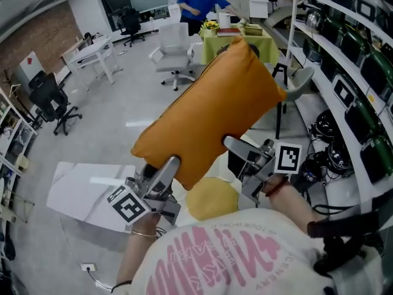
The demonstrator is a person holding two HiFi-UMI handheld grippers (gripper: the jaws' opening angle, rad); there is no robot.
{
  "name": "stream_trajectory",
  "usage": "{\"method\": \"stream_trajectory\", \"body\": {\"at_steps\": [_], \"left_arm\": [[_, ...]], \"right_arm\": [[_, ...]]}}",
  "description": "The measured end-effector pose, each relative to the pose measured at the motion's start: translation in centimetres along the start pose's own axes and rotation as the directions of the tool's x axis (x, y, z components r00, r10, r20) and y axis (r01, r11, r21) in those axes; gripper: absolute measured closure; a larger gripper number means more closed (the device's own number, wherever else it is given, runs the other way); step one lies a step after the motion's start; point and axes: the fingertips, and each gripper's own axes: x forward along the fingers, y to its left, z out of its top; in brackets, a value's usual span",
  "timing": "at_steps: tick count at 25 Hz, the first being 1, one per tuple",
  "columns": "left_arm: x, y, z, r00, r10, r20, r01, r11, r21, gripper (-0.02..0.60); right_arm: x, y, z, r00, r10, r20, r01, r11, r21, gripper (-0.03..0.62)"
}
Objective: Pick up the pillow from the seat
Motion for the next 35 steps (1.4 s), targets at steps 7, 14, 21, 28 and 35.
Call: {"method": "stream_trajectory", "body": {"at_steps": [7, 14, 21, 28, 35], "left_arm": [[-1.6, -0.4, -4.1, 0.990, -0.001, -0.143, 0.005, 1.000, 0.025, 0.126], [-2.2, 0.0, -5.4, 0.985, -0.005, -0.173, 0.010, 1.000, 0.028, 0.126], [-2.6, 0.1, -6.0, 0.984, -0.007, -0.181, 0.010, 1.000, 0.018, 0.126], [-3.4, -0.1, -6.0, 0.983, -0.004, -0.184, 0.007, 1.000, 0.016, 0.126], [-4.2, -0.4, -6.3, 0.984, -0.003, -0.180, 0.006, 1.000, 0.019, 0.126]], "right_arm": [[-1.7, -0.5, -1.6, 0.999, -0.020, -0.037, 0.019, 1.000, -0.013, 0.183], [-2.1, -0.9, -2.5, 0.998, -0.040, -0.040, 0.039, 0.999, -0.026, 0.183], [-2.5, -1.1, -3.0, 0.997, -0.059, -0.043, 0.058, 0.998, -0.032, 0.186], [-2.5, -0.9, -3.7, 0.997, -0.058, -0.043, 0.057, 0.998, -0.034, 0.186], [-2.5, -0.6, -4.4, 0.997, -0.062, -0.050, 0.060, 0.997, -0.047, 0.186]]}}
